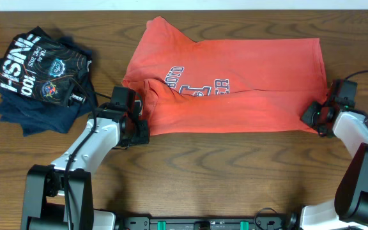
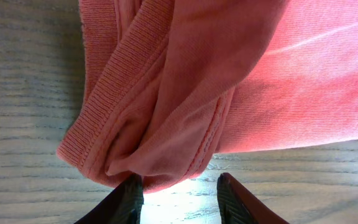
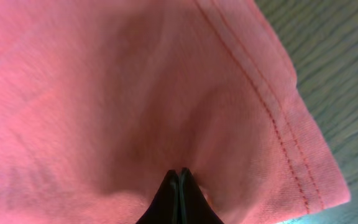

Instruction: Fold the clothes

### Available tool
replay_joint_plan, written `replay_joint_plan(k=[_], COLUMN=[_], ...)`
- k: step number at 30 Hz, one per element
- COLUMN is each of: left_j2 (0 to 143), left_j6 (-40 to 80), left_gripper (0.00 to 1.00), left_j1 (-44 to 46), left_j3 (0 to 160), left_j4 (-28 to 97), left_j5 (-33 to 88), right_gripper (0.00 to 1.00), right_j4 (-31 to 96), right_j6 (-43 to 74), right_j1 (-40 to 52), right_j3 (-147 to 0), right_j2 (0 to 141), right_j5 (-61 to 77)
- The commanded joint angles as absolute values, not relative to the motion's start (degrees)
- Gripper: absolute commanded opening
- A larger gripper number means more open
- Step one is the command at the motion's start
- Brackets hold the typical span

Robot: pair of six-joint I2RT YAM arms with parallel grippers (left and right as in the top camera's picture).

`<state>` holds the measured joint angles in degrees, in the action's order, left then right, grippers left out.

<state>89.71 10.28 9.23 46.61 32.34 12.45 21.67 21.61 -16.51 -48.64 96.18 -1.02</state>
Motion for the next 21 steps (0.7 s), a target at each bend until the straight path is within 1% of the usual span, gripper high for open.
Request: replay_joint_plan(k=[1,8,18,21], left_j2=[90.1,90.1,90.1,90.1], left_j6=[9.8,9.8,9.7,9.7], left_gripper=[0.41,0.41,0.40,0.29], left_j1=[9.4,9.4,9.4,9.4], left_j3=[46.3,46.3,46.3,46.3], left_j4=[32.4,32.2,31.8,31.8], left_j5=[11.9,11.9,11.9,11.9], right_gripper=[0.01,0.01,0.01,0.01], right_j4=[20.4,19.2,18.2,18.2], right_j6=[20.7,20.7,20.8,20.7], right_j1=[-16.1,-16.1,-16.2,-16.2], right_j3=[-46.7,-44.1,-43.0,-43.0], right_j2=[96.7,96.7,96.7,96.7], right_j5=[-1.7,-4.5,-4.7,-4.7])
